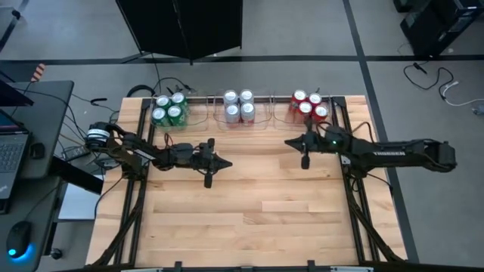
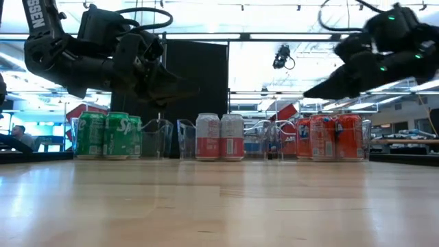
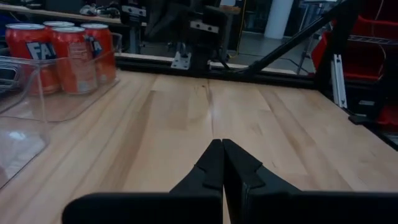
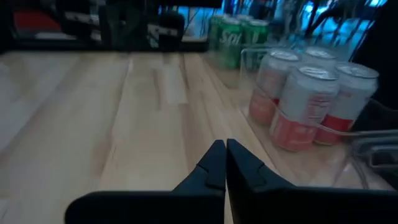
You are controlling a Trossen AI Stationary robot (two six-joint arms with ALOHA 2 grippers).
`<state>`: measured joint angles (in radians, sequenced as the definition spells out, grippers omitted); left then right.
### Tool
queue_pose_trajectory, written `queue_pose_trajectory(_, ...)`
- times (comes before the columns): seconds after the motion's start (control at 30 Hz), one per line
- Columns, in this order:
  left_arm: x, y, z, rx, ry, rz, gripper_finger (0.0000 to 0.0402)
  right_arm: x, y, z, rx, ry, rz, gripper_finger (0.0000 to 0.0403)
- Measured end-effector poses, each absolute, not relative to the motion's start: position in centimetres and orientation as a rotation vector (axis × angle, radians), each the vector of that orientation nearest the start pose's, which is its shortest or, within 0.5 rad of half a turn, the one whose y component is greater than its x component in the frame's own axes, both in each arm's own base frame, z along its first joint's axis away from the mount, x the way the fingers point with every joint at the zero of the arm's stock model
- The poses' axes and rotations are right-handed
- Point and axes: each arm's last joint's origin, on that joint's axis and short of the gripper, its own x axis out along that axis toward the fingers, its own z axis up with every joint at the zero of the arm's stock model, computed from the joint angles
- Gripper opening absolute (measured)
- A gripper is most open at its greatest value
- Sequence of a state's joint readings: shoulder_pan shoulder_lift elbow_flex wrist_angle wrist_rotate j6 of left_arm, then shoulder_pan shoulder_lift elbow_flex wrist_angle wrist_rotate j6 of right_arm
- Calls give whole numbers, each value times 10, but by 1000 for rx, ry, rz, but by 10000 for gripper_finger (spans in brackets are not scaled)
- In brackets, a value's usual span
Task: Sort soda cans
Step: Return to Home Position
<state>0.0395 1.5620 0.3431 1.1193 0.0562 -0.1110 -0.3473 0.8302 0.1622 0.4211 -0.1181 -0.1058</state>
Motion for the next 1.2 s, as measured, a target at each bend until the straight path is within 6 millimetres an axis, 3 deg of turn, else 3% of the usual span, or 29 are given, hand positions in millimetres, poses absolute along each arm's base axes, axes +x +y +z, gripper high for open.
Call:
queue_pose_trajectory(0.27,255,8,149,-113,94,-11,0,128,-45,155,-52,134,-287,0)
queue_pose_trajectory(0.43,250,10,146,-88,95,3,0,119,-42,154,-40,146,-300,0)
queue_pose_trajectory(0.57,234,14,146,-106,-1,27,0,111,-39,153,-16,158,-301,0)
queue_pose_trajectory(0.7,200,19,139,-155,-93,31,0,104,-36,154,-1,145,-302,0)
queue_pose_trajectory(0.8,178,22,131,-209,-52,62,0,99,-35,157,-8,106,-308,0)
queue_pose_trajectory(1.2,170,28,143,-150,-81,6,0,96,-33,162,-37,46,-315,0)
